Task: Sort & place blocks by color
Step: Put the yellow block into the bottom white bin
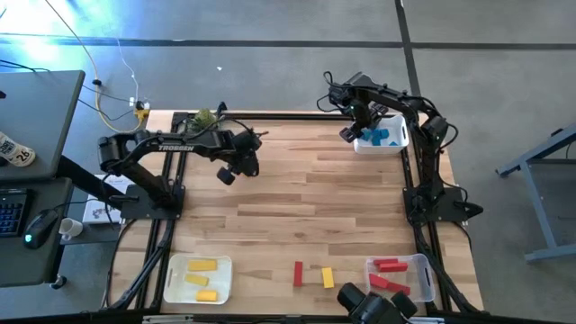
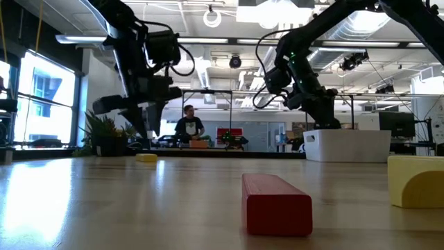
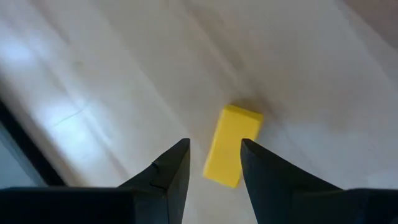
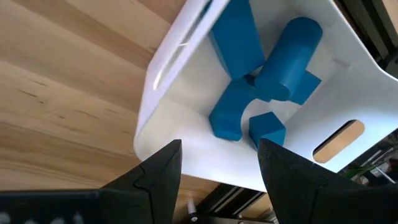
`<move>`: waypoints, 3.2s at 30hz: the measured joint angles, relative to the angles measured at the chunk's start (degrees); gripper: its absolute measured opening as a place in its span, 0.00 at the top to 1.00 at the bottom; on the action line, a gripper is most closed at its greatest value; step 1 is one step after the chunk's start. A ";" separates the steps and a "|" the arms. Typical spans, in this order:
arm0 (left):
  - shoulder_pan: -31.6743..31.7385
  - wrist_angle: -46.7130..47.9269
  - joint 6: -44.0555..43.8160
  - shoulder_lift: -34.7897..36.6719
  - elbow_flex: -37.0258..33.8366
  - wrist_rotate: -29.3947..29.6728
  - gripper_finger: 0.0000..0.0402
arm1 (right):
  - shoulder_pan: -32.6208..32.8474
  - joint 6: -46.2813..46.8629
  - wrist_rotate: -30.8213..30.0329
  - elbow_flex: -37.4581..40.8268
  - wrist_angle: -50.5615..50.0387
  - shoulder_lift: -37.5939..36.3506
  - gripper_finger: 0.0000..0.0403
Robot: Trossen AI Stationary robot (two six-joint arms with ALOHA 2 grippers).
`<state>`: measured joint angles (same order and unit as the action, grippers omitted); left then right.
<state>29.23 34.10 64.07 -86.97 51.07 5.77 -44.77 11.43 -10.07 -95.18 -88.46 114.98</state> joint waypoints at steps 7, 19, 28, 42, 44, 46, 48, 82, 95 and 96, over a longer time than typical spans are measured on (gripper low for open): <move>-1.53 0.32 1.71 -3.64 0.00 2.62 0.68 | 1.54 -1.25 -0.20 0.00 0.45 0.00 0.51; -1.63 0.11 0.67 -8.41 0.00 6.60 0.68 | 2.47 -1.41 -0.42 0.00 0.74 0.00 0.51; -1.61 -3.85 -0.44 -10.78 0.12 10.39 0.68 | 2.47 -2.48 -0.44 0.00 1.37 0.00 0.51; -2.39 -5.23 -2.77 -13.44 0.42 8.19 0.68 | 2.47 -2.94 -0.44 -0.01 1.96 0.00 0.51; -3.32 -4.75 -2.71 -12.69 0.35 4.95 0.69 | 2.47 -2.94 -0.43 -0.01 2.01 0.00 0.51; -4.42 -4.65 -2.59 -12.18 0.35 1.51 0.71 | 2.47 -2.94 -0.09 0.00 2.08 0.00 0.51; -5.42 -4.30 -3.64 -11.90 0.35 -2.24 0.74 | 2.47 -2.92 0.94 -0.01 2.13 0.00 0.51; -16.62 -7.07 -17.14 -12.91 3.41 1.99 0.57 | 7.93 -0.91 7.33 -0.02 2.41 0.02 0.51; -16.21 -7.46 -21.44 -12.72 3.56 3.21 0.58 | 8.46 -1.41 7.12 -0.02 3.38 0.02 0.51; -16.18 -7.58 -21.37 -12.69 3.58 3.22 0.58 | 8.46 -1.41 7.12 -0.02 3.65 0.02 0.51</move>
<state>13.05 26.52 42.70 -99.66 54.65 8.99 -36.32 10.02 -2.95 -95.20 -84.81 115.00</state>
